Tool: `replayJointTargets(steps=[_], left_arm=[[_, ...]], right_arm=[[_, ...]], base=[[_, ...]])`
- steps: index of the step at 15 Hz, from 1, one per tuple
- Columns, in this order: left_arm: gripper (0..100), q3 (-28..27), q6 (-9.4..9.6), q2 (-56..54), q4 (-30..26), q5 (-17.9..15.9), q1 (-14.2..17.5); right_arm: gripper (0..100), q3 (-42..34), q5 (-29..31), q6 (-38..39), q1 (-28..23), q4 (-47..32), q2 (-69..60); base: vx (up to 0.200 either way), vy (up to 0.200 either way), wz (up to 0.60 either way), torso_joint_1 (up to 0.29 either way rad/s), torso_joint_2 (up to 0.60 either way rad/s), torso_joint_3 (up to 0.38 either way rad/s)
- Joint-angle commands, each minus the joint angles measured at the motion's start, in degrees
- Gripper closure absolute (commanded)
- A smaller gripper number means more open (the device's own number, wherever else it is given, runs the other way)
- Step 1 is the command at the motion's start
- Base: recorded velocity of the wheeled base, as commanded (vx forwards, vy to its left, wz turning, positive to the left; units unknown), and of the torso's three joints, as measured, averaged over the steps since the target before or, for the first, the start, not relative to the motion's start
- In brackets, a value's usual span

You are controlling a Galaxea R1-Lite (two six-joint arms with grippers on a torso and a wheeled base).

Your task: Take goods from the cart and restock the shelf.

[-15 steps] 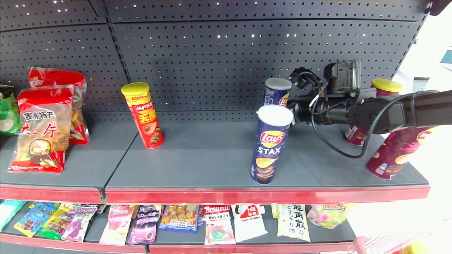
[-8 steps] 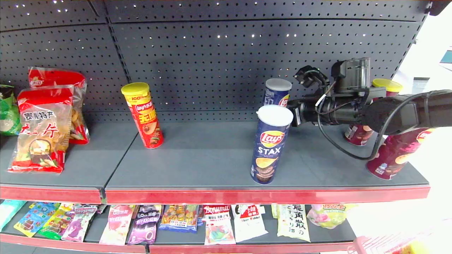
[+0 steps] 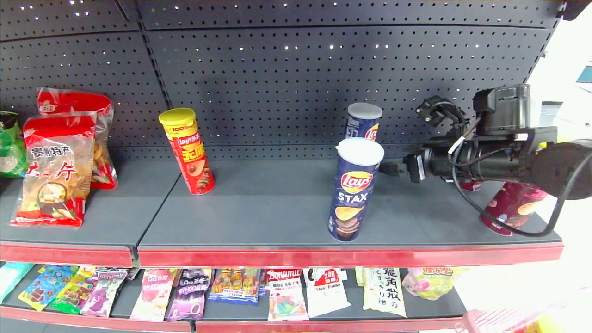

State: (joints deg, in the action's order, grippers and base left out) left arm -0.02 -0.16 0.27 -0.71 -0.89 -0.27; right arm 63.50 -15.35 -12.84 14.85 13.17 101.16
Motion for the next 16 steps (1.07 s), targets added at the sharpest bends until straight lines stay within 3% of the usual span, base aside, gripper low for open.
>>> replayJointTargets(steps=[1, 6, 9, 12, 16], left_arm=[[0, -0.1, -0.02, 0.1, 0.0, 0.0, 0.0], [0, 0.0, -0.02, 0.1, 0.0, 0.0, 0.0], [0, 0.0, -0.02, 0.1, 0.0, 0.0, 0.0], [0, 0.0, -0.02, 0.1, 0.0, 0.0, 0.0], [0, 0.0, -0.02, 0.1, 0.0, 0.0, 0.0]], right_arm=[[0, -5.3, 0.0, 0.1, -0.8, 0.1, -5.6], [0, -13.4, 0.0, 0.0, -0.8, 0.6, -10.7], [0, -22.5, -1.4, -0.6, -0.2, 6.0, -13.9], [0, -30.6, -11.2, -0.7, -0.6, 18.0, -14.2], [0, -35.3, -13.0, -3.3, -0.5, 30.2, -8.4]], base=[[0.0, 0.0, 0.0, 0.0, 0.0, 0.0], [0.0, 0.0, 0.0, 0.0, 0.0, 0.0], [0.0, 0.0, 0.0, 0.0, 0.0, 0.0], [0.0, 0.0, 0.0, 0.0, 0.0, 0.0], [0.0, 0.0, 0.0, 0.0, 0.0, 0.0]])
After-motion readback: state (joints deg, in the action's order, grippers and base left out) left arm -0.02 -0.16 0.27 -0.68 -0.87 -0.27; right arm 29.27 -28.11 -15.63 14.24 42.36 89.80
